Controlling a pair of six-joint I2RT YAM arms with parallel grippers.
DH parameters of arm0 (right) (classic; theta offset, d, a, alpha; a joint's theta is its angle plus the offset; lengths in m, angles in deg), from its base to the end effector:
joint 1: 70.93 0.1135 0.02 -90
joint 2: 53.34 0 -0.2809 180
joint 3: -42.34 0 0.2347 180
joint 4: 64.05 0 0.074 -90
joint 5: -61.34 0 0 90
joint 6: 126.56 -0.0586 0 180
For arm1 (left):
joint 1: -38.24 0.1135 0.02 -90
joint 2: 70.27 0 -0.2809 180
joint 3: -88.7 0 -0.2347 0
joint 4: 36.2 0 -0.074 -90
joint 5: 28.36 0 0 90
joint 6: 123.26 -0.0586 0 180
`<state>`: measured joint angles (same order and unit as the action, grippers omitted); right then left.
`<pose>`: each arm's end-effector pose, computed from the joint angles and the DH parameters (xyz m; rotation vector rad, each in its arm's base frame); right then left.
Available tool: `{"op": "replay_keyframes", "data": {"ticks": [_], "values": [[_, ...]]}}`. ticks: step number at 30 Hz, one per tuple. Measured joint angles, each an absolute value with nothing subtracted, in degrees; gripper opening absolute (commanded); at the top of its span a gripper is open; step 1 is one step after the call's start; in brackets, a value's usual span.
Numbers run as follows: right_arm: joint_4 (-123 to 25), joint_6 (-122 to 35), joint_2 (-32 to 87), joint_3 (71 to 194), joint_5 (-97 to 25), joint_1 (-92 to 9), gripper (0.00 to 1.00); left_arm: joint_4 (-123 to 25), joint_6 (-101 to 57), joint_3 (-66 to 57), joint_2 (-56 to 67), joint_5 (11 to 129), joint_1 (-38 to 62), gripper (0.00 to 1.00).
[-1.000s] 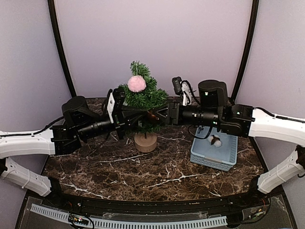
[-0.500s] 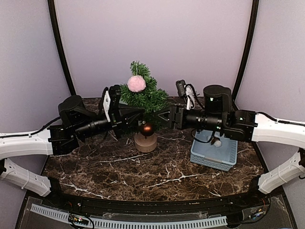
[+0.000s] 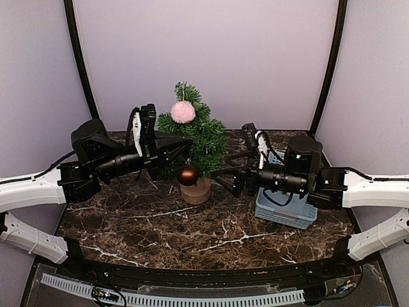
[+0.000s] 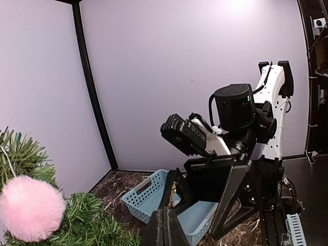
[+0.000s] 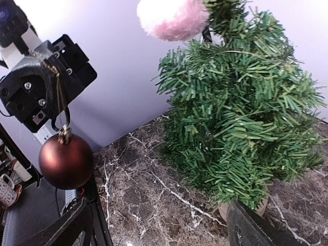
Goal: Decorate the small christmas tree
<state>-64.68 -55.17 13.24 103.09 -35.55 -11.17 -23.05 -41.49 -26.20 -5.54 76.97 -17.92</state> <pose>0.1317 0.2398 0.3354 -0.7202 1.6390 1.1147 0.1329 -0.2260 0.3995 0.9336 1.0410 -0.8799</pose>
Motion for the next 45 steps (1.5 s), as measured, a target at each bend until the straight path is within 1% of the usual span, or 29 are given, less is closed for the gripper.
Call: {"op": "replay_keyframes", "data": {"ticks": [7, 13, 22, 30, 38, 45], "values": [[-71.22, -48.29, 15.71, 101.47, -37.24, -7.54, 0.90, -24.01, -40.52, -25.87, -6.22, 78.85, -17.92, 0.00], [-76.29, -43.79, 18.62, 101.47, -36.95, -7.17, 0.90, -24.34, -40.07, -24.96, -6.11, 80.73, -17.92, 0.00], [-79.85, -40.70, 23.43, 102.04, -38.57, -6.60, 0.86, -24.34, -39.04, -24.28, -6.11, 82.26, -17.92, 0.00], [-82.76, -37.16, 23.45, 102.98, -39.23, -5.26, 0.81, -24.21, -38.56, -24.28, -6.11, 82.48, -17.92, 0.00], [-84.37, -35.13, 25.37, 104.58, -39.07, -5.22, 0.69, -23.84, -38.51, -24.28, -6.11, 82.68, -17.92, 0.00], [-85.23, -34.98, 26.31, 104.95, -39.12, -5.22, 0.70, -23.73, -38.34, -24.28, -6.11, 82.68, -17.92, 0.00]]}}
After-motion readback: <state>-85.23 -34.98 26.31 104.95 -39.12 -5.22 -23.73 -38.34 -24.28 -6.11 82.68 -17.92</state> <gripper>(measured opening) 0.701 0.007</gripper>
